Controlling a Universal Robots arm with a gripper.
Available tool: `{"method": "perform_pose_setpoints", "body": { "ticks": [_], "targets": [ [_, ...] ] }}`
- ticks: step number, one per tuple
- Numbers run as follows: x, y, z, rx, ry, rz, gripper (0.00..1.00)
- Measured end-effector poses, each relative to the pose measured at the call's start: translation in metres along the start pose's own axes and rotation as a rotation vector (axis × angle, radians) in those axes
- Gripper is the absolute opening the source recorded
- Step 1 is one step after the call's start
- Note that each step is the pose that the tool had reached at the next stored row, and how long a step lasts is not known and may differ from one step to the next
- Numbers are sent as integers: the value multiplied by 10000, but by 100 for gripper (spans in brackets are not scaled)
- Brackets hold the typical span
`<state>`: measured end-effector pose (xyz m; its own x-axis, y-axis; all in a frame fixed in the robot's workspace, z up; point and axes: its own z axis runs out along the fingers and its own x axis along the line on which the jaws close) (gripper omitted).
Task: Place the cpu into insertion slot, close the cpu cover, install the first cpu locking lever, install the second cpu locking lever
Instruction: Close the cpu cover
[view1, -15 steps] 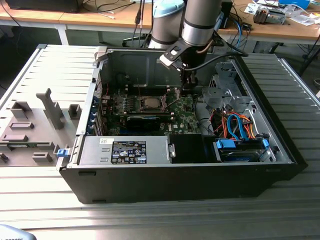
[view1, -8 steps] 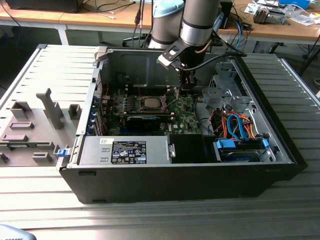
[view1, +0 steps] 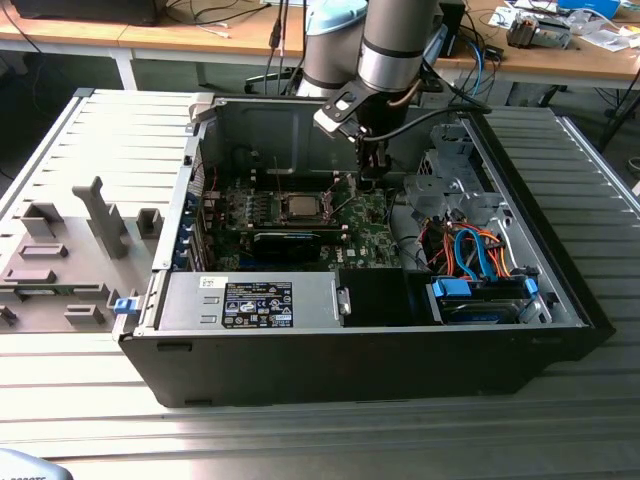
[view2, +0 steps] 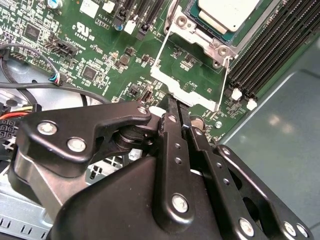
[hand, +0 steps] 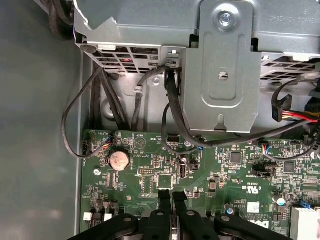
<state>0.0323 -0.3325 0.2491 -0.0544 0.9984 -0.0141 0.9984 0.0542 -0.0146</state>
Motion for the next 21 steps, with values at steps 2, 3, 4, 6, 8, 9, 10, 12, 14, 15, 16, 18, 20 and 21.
{"method": "perform_pose_setpoints", "body": {
  "ticks": [2, 3, 4, 6, 8, 9, 10, 12, 14, 15, 16, 18, 20, 21],
  "targets": [
    [1, -14, 0, -2, -1, 1, 16],
    [2, -30, 0, -5, 0, 1, 16],
    [2, -42, 0, -8, -1, 1, 16],
    [3, -62, 1, -11, 0, 1, 16],
    [4, -80, 1, -13, -1, 0, 16],
    [5, -87, 1, -14, -1, 1, 16],
    [5, -95, 1, -14, -1, 1, 16],
    [6, -118, 1, -15, 0, 1, 16],
    [7, -144, 2, -16, 1, 1, 16],
    [8, -151, 2, -16, 2, 1, 16],
    [8, -161, 2, -16, 3, 1, 16],
    [9, -175, 2, -17, 6, 1, 16],
    [9, -190, 2, -17, 8, 0, 16],
    [10, -196, 3, -17, 9, 0, 16]
  ]
}}
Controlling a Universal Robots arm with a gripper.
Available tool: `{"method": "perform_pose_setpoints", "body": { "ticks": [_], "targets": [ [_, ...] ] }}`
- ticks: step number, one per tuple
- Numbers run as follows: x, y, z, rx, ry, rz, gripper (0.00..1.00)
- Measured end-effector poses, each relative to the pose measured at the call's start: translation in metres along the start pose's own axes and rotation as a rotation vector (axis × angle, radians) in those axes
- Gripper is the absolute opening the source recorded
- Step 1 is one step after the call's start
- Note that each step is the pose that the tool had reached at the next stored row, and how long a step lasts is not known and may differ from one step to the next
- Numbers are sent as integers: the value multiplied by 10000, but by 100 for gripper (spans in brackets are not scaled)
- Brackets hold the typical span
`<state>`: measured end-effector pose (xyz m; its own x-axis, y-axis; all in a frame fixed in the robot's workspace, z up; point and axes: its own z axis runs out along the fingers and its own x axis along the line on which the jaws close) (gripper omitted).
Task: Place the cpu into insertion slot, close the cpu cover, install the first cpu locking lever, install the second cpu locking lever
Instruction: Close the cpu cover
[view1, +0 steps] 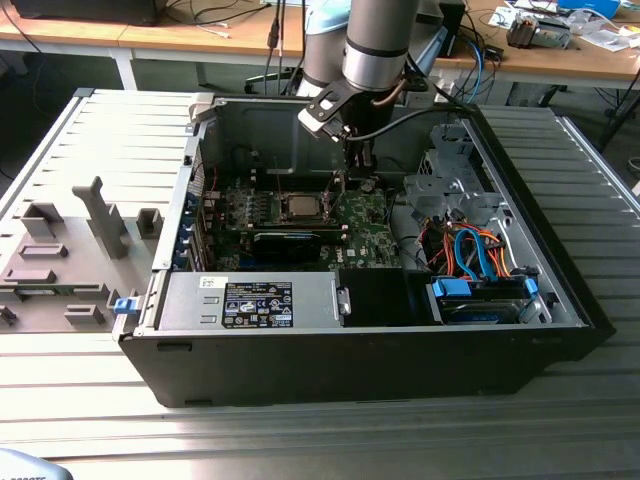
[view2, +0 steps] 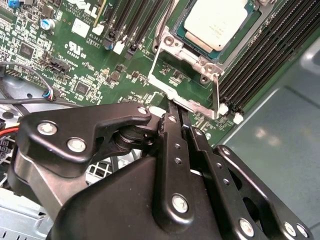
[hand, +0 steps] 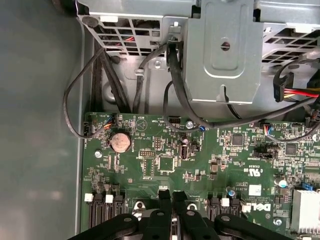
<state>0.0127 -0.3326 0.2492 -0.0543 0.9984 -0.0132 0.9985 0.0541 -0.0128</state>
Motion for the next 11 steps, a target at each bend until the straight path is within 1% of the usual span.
{"method": "perform_pose_setpoints", "body": {
  "ticks": [7, 11],
  "targets": [
    [4, -79, 1, -2, 23, 0, 16],
    [8, -152, 2, -3, 45, 0, 16]
  ]
}}
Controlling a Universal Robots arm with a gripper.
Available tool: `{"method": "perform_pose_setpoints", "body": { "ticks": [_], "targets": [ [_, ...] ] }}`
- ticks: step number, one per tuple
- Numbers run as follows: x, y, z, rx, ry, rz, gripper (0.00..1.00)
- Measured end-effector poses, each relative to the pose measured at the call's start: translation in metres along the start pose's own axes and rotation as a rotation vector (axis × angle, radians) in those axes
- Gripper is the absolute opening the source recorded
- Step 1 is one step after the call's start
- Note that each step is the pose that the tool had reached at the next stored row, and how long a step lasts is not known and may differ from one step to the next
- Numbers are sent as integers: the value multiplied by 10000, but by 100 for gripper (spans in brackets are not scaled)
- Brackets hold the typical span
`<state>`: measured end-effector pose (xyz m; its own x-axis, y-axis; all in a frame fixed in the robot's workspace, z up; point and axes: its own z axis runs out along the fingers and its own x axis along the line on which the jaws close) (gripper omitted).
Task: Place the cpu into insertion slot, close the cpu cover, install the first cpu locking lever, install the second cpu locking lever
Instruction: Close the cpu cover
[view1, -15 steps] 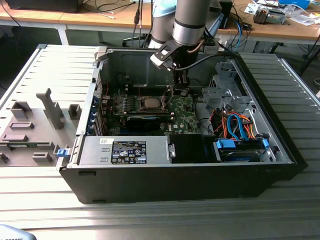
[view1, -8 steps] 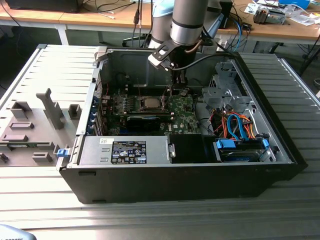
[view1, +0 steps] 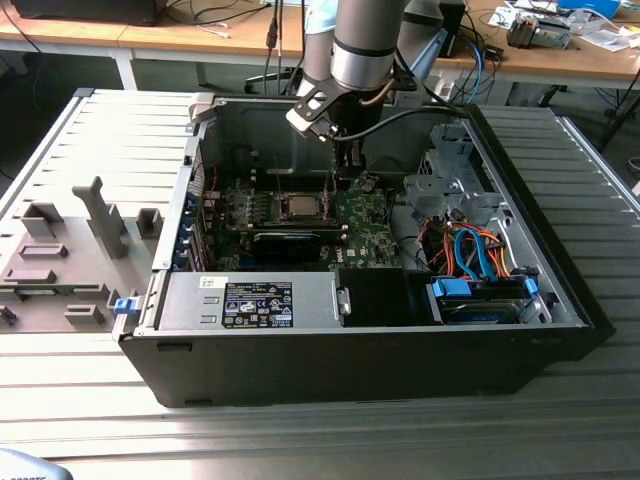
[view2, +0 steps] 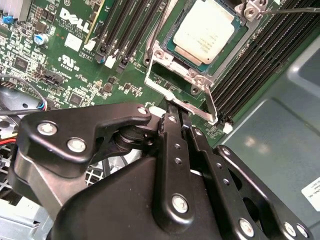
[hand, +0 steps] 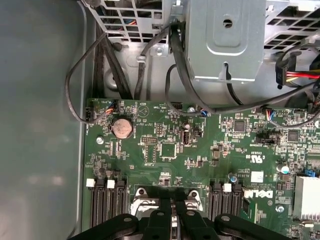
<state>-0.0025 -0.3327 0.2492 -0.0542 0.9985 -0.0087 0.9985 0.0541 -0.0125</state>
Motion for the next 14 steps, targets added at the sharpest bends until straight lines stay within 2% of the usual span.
{"method": "perform_pose_setpoints", "body": {
  "ticks": [14],
  "targets": [
    [6, -112, 7, -3, 41, -1, 16]
  ]
}}
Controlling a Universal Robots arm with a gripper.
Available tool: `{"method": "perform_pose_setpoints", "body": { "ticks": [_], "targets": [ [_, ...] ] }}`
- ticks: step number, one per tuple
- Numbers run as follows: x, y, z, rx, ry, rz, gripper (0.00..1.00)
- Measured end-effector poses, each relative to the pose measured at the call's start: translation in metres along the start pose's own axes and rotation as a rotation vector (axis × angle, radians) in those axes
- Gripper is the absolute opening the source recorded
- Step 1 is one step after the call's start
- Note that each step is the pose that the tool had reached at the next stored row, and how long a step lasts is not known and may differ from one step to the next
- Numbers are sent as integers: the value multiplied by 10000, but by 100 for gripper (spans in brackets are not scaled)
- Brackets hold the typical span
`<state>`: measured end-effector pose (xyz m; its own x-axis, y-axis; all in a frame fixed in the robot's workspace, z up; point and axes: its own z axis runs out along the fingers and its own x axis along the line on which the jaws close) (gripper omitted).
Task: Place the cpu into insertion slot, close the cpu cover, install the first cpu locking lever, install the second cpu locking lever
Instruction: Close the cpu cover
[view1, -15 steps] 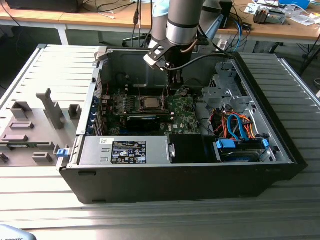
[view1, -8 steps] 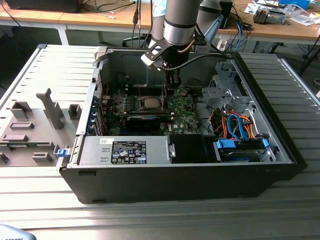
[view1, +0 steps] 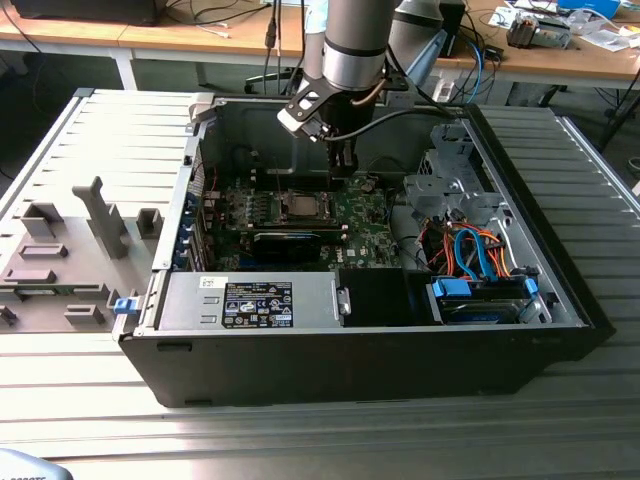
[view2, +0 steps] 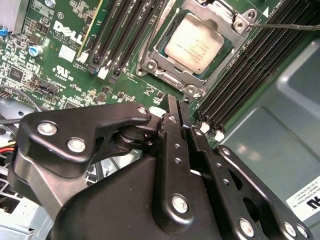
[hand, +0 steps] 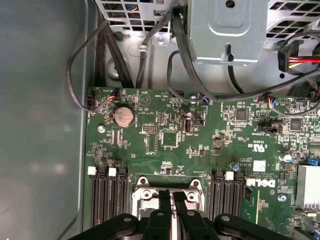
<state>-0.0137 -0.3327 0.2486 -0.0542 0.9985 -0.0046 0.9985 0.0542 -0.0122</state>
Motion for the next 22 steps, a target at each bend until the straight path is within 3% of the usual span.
{"method": "perform_pose_setpoints", "body": {
  "ticks": [22],
  "targets": [
    [5, -86, 17, 0, 2, -1, 16]
  ]
}}
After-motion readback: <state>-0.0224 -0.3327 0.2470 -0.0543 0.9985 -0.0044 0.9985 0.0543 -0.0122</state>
